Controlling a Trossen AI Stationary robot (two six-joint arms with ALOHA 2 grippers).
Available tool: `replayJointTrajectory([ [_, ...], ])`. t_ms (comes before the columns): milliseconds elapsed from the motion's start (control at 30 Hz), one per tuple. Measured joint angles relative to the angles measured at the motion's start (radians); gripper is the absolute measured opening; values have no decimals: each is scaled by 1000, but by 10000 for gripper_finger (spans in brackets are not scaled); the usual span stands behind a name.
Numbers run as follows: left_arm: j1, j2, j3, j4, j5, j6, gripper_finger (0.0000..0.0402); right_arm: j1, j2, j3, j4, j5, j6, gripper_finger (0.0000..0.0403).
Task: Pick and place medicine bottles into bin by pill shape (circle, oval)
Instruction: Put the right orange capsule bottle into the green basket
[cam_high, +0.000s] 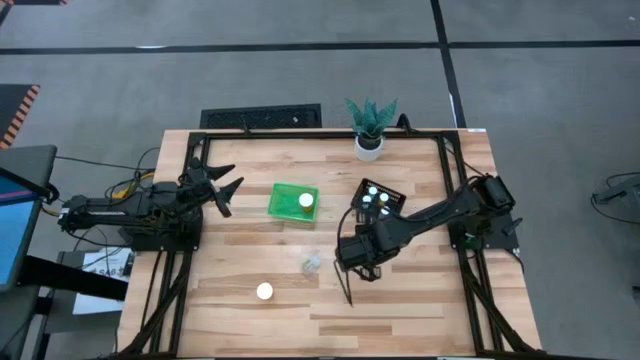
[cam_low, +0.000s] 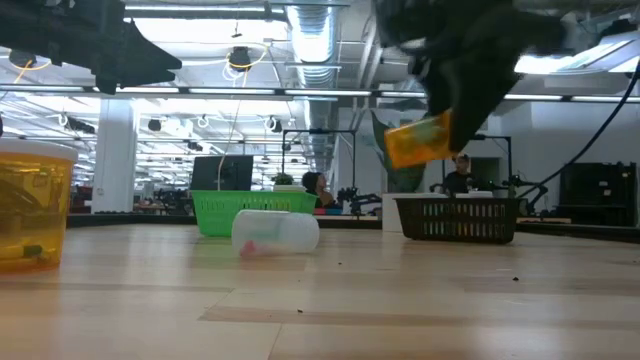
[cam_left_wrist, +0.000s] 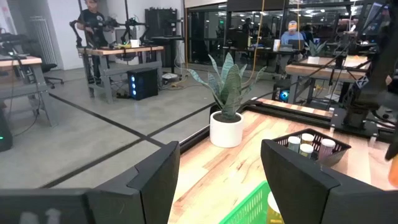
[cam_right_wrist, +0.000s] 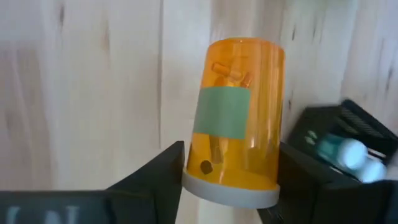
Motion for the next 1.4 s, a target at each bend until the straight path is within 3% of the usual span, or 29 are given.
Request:
replayJointTrajectory([
  [167,0,0,0,0,0,0,220,11,0,124,-212,-1,-97,203],
  [400,0,0,0,0,0,-4,220,24,124,246,-467,-5,-240,227],
  [667,0,0,0,0,0,-7,220,77,365,370,-454,-41,-389,219],
  [833,0,0,0,0,0,-7,220,97,438,402,-460,-35,-476,222],
  [1033,0,0,0,-8,0,-13,220,106,431,395,-460,14,-538,221],
  [1167,0,0,0,-8,0,-16,220,104,406,391,-458,73,-621,219],
  [1300,0,0,0,-8,0,-23,220,96,393,391,-458,198,-656,223],
  [1400,0,0,0,-8,0,-26,220,83,393,391,-458,213,-743,227],
])
